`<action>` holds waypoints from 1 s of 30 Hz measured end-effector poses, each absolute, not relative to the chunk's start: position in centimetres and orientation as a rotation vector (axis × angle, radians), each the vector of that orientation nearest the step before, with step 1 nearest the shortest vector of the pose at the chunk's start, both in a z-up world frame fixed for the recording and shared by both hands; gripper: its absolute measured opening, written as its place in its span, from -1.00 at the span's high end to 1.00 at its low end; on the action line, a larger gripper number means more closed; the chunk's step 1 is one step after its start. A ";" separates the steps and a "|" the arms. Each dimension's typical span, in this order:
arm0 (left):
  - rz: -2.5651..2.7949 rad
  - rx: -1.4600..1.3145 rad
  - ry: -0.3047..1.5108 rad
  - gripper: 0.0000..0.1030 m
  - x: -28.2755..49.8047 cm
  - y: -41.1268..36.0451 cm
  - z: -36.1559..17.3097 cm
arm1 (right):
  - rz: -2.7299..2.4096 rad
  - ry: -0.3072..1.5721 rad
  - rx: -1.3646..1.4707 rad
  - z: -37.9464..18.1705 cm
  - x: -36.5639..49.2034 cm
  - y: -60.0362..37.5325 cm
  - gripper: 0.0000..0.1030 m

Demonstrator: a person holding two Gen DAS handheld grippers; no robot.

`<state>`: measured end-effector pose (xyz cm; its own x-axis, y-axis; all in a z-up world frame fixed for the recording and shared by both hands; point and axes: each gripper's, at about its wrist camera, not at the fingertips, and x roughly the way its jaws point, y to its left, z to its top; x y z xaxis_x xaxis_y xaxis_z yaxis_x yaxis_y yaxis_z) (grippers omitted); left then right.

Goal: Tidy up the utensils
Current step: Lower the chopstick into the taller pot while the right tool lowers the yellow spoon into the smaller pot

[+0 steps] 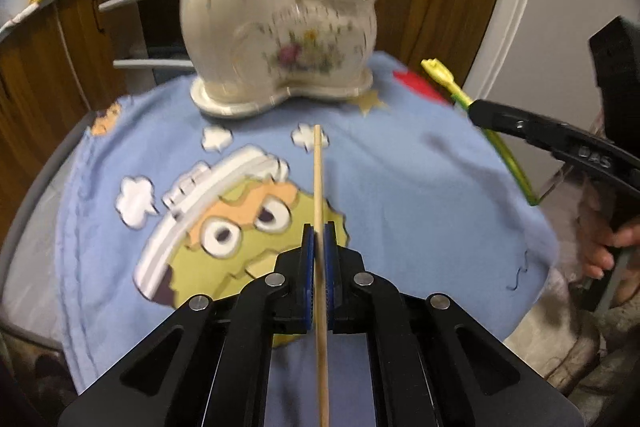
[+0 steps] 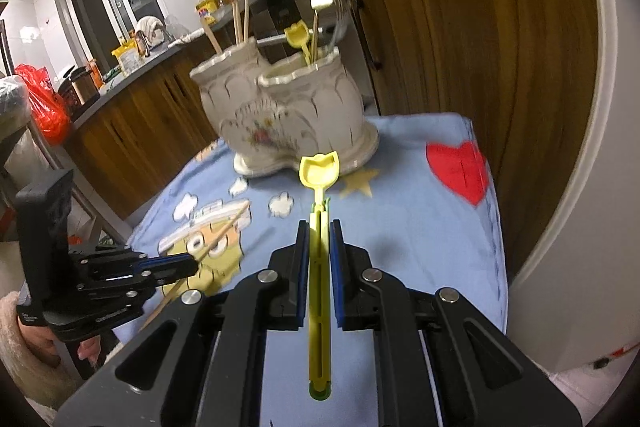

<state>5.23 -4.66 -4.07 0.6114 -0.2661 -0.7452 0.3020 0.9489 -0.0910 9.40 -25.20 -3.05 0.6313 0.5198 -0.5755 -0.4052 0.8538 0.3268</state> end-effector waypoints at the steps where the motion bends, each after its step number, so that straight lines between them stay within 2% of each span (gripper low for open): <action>1: -0.331 0.037 0.828 0.90 5.2 -4.2 -3.5 | 0.532 0.697 0.173 -2.6 9.8 -25.1 0.81; 11: -0.344 -0.022 0.588 0.90 6.1 -1.5 1.8 | 0.535 0.565 0.154 1.2 12.6 -23.7 0.81; 24: -0.329 -0.277 0.090 0.90 14.8 0.5 10.7 | 0.573 0.275 0.272 6.4 19.4 -21.2 0.81; 30: -0.274 -0.234 0.057 0.90 17.7 -1.8 11.4 | 0.578 0.241 0.297 5.2 21.5 -19.6 0.81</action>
<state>17.73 -1.79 11.42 0.9612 -0.2748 -0.0239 0.2617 0.9358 -0.2361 21.50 -19.61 5.19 0.8114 0.5674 -0.1401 -0.4986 0.7971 0.3407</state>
